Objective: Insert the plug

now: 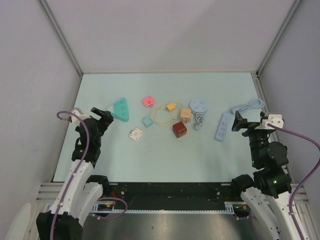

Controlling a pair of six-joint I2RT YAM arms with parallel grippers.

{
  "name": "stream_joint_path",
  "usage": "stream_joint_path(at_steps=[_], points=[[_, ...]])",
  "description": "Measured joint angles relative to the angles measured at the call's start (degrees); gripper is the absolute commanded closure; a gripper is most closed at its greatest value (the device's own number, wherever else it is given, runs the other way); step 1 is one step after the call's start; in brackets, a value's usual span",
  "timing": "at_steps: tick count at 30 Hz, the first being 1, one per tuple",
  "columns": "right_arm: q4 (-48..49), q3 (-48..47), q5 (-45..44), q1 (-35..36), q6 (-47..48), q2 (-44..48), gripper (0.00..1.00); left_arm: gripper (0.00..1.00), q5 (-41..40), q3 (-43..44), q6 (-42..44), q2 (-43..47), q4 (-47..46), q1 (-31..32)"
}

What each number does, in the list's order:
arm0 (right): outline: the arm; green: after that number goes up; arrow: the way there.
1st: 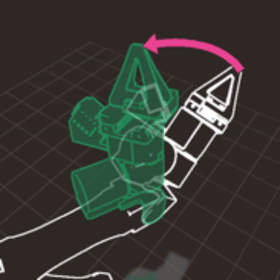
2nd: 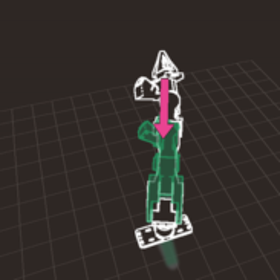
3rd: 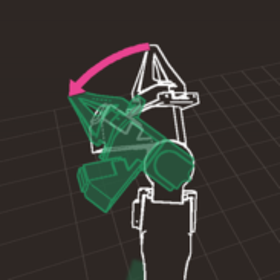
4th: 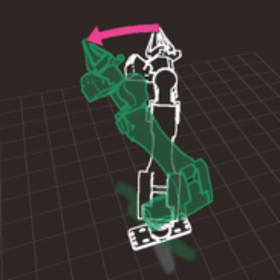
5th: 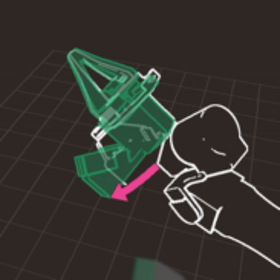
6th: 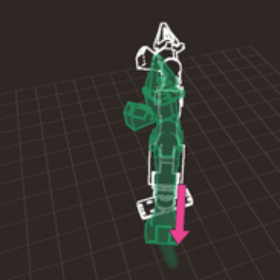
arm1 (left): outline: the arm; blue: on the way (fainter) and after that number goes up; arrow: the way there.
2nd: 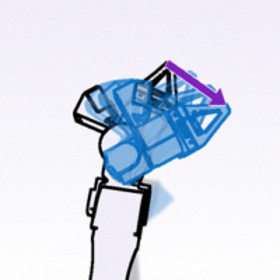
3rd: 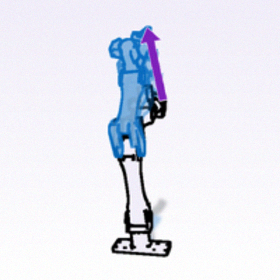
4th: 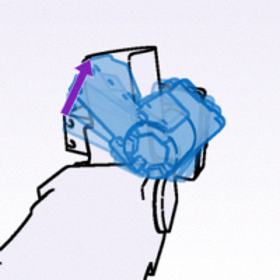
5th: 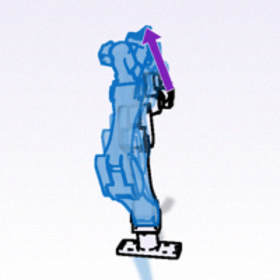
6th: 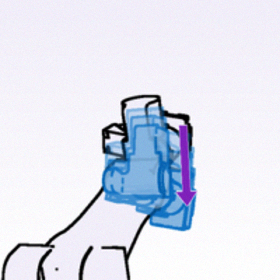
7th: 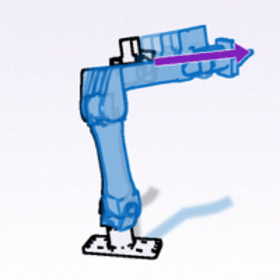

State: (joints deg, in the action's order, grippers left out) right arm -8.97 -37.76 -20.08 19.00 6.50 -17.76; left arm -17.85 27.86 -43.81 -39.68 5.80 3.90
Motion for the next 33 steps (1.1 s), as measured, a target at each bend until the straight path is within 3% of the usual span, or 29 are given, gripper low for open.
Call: stream_joint_path(at_steps=[9, 20, 27, 33], points=[[-0.66, 0.63, -0.07, 0.00, 0.00, -0.07, 0.00, 0.00, 0.04, 4.00, -8.94, -23.98, -5.51, -0.02], [-0.61, 1.42, -0.68, -0.07, 1.31, -3.08, 0.00, 0.00, -1.22, 24.22, -19.89, -49.18, -4.37, -0.68], [-0.61, 1.64, -2.10, -0.28, 2.45, -3.39, 0.01, 0.01, -0.98, 24.06, -20.06, -51.89, -6.25, -1.11], [-0.61, 2.03, -1.97, -0.44, 3.08, -4.68, 0.00, 0.03, 4.81, 10.95, -17.86, -50.10, -23.12, -3.02]])
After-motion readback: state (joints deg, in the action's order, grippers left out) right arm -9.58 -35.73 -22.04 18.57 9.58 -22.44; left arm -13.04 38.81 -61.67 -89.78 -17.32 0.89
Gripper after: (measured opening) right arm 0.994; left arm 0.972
